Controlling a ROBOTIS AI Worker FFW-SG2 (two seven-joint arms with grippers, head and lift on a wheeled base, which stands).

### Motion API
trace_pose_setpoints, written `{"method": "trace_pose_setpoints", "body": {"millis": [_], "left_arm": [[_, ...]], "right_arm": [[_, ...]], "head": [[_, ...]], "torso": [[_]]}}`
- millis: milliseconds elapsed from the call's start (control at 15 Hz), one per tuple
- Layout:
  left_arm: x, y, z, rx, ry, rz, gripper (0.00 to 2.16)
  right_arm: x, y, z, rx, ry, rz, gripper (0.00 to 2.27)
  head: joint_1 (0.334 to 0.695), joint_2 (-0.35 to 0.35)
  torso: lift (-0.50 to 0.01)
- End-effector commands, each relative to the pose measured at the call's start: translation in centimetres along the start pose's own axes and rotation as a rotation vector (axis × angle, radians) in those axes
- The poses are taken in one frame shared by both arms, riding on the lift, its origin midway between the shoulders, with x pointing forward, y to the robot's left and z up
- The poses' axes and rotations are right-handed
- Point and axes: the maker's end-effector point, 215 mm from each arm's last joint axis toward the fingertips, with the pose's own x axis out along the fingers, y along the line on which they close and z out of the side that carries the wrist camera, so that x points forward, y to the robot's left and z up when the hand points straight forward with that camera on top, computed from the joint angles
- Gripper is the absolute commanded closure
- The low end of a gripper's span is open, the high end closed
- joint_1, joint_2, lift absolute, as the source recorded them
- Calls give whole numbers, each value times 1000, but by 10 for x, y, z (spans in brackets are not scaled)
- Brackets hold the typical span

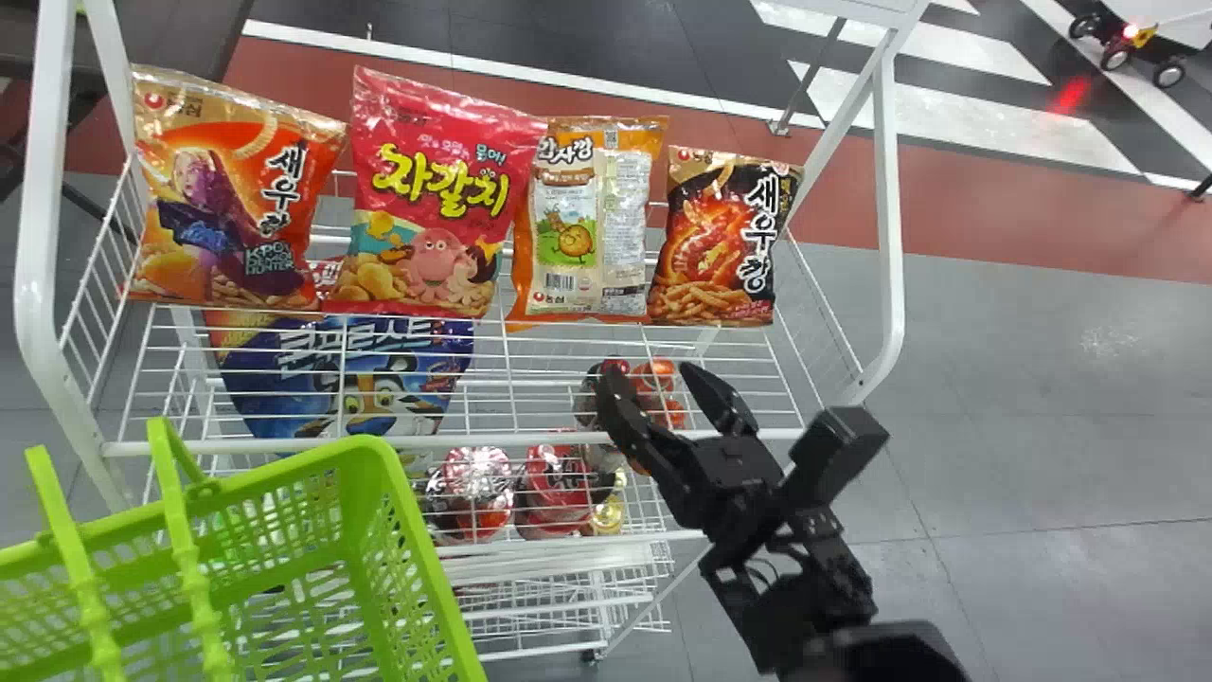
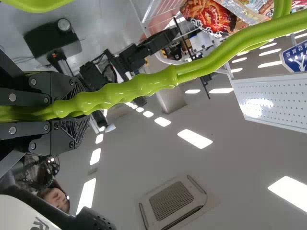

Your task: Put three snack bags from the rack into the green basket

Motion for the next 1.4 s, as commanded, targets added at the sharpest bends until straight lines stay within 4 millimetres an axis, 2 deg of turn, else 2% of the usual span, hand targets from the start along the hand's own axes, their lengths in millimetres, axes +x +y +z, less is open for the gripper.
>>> {"method": "trace_pose_setpoints", "body": {"millis": [0, 200, 267, 400, 667, 867, 1000, 1133, 1333], "left_arm": [[1, -2, -1, 0, 1, -1, 2148], [1, -3, -3, -4, 1, -2, 2148], [2, -3, -3, -4, 2, -3, 2148], [3, -2, -4, -1, 9, 1, 2148], [3, -1, -5, -6, 14, 9, 2148], [3, -2, -5, -6, 14, 8, 2148], [2, -2, -5, -5, 13, 12, 2148], [0, -2, -4, -3, 10, 11, 2148], [-3, -2, -4, -7, 4, 13, 2148]], "right_arm": [[32, 37, 4, -5, 34, 73, 174], [66, 97, 4, -36, 109, 181, 174], [74, 124, 2, -53, 131, 227, 174], [93, 173, 0, -129, 167, 295, 174], [128, 235, -7, -206, 181, 369, 174], [159, 266, -6, -226, 186, 385, 164], [174, 297, -12, -251, 202, 433, 164], [184, 314, -21, -270, 225, 456, 164], [198, 306, -37, -368, 236, 430, 164]], "head": [[695, -285], [695, -202], [695, -146], [695, -78], [695, 73], [695, 151], [695, 184], [695, 219], [695, 268]], "torso": [[0], [0], [0], [0], [0], [0], [0], [0], [0]]}}
